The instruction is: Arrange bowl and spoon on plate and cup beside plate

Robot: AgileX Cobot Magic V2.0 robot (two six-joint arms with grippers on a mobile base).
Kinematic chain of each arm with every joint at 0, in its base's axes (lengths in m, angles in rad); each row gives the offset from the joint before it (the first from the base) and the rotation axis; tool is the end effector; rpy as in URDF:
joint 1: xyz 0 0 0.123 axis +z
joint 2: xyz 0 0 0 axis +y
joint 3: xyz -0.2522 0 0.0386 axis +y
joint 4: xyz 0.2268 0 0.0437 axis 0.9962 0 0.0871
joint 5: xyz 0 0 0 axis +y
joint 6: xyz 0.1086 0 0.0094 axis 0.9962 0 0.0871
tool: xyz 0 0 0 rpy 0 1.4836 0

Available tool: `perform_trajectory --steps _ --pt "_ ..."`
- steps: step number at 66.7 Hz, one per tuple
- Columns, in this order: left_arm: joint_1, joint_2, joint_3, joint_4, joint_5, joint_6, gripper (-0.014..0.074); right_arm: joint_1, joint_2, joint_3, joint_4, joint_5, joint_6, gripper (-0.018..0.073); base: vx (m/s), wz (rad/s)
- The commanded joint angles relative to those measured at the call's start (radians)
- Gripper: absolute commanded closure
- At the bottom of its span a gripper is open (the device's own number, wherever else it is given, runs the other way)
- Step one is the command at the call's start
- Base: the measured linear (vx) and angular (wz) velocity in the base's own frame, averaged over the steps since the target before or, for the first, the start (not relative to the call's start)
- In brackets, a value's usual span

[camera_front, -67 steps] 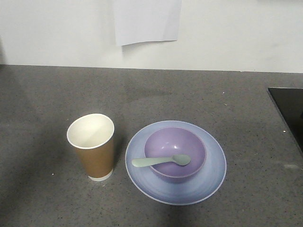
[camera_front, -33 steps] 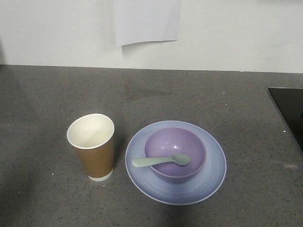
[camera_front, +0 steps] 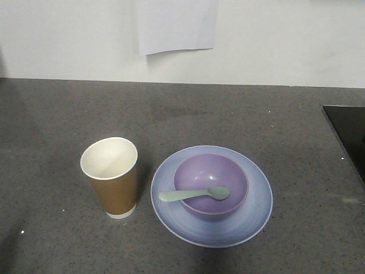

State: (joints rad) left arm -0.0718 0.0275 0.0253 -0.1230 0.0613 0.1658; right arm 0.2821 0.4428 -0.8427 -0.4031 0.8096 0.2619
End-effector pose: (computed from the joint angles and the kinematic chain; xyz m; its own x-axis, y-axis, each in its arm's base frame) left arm 0.0864 -0.0070 0.1972 -0.0229 0.0448 -0.9987 0.0803 0.9959 0.0428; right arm 0.0864 -0.0072 0.3654 -0.2659 -0.1012 -0.9587 -0.0112 0.9947 -0.1019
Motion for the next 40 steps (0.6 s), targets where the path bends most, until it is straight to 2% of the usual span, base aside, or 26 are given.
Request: perform_trajectory --steps 1,10,13,16,20,21,22,27,40 --pt "0.002 0.008 -0.008 -0.012 -0.061 -0.014 0.0604 0.001 0.018 -0.02 -0.023 -0.064 0.0 0.0566 0.0 0.0" --pt "0.002 0.006 -0.006 -0.01 -0.052 -0.014 0.0604 0.001 0.018 -0.02 -0.023 -0.064 0.0 0.0566 0.0 0.0" --pt "0.003 0.002 -0.006 0.012 -0.05 -0.015 0.0604 0.001 0.018 -0.02 -0.023 -0.064 0.0 0.0566 0.0 0.0" --pt "0.005 -0.005 -0.006 0.033 -0.045 -0.043 0.0604 0.001 0.018 -0.02 -0.023 -0.064 0.0 0.0566 0.0 0.0" --pt "0.007 -0.012 -0.006 0.098 -0.044 -0.104 0.0604 0.001 0.018 -0.02 -0.023 -0.062 0.0 0.0566 0.0 0.0" --pt "0.007 -0.022 -0.006 0.16 -0.044 -0.166 0.0604 0.001 0.018 -0.02 -0.023 -0.062 0.0 0.0566 0.0 0.0" --pt "0.007 -0.025 -0.006 0.185 -0.044 -0.19 0.0604 0.001 0.018 -0.02 -0.023 -0.062 0.0 0.0566 0.0 0.0" --pt "0.007 -0.034 -0.006 0.243 -0.043 -0.28 0.0604 0.001 0.018 -0.02 -0.023 -0.062 0.0 0.0566 0.0 0.0" --pt "0.007 -0.033 -0.006 0.25 -0.043 -0.295 0.0604 0.001 0.018 -0.02 -0.023 -0.062 0.0 0.0566 0.0 0.0"
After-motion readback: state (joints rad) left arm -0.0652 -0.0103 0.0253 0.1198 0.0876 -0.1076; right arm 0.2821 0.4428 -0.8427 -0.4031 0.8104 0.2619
